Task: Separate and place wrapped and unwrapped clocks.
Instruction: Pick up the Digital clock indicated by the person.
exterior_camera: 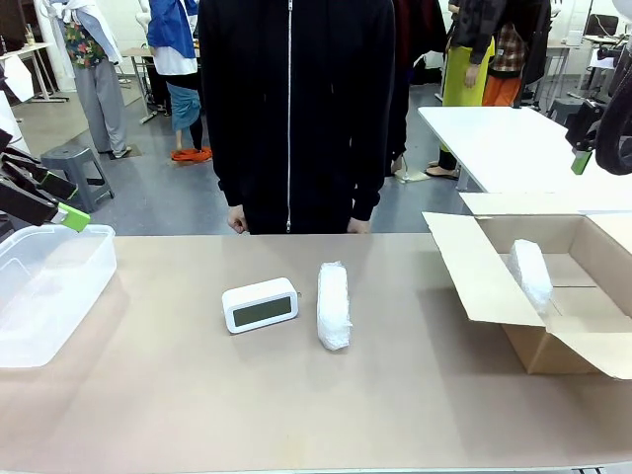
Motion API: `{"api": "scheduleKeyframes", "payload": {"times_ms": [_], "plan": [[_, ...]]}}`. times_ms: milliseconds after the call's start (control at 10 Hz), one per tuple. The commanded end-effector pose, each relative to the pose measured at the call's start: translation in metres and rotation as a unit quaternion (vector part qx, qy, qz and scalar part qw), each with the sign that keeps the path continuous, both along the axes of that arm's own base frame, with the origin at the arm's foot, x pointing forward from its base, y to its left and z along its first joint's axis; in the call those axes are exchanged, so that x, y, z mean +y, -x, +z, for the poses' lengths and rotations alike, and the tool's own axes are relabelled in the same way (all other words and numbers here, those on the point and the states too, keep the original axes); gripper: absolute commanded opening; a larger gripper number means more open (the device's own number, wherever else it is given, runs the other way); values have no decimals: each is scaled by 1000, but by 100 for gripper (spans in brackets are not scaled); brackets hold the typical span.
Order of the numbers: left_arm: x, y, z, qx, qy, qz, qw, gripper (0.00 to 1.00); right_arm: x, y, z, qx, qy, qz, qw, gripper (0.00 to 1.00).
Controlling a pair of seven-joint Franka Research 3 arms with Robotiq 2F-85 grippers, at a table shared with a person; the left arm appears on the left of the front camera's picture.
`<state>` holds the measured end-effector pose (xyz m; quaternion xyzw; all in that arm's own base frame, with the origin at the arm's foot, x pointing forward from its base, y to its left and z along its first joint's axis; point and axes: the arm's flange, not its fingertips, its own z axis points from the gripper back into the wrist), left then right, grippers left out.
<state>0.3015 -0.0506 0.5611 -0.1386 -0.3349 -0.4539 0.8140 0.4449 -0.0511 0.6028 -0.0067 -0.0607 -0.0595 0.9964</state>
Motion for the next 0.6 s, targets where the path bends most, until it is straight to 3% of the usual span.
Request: {"api": "scheduleKeyframes", "payload": {"times_ms": [0, 500], "plan": [[1, -1, -1, 0, 4, -7, 1000, 100, 0, 3, -5, -4, 2, 4, 1000, 100], [1, -1, -1, 0, 4, -7, 1000, 100, 0, 3, -5, -4, 2, 4, 1000, 100]]}}
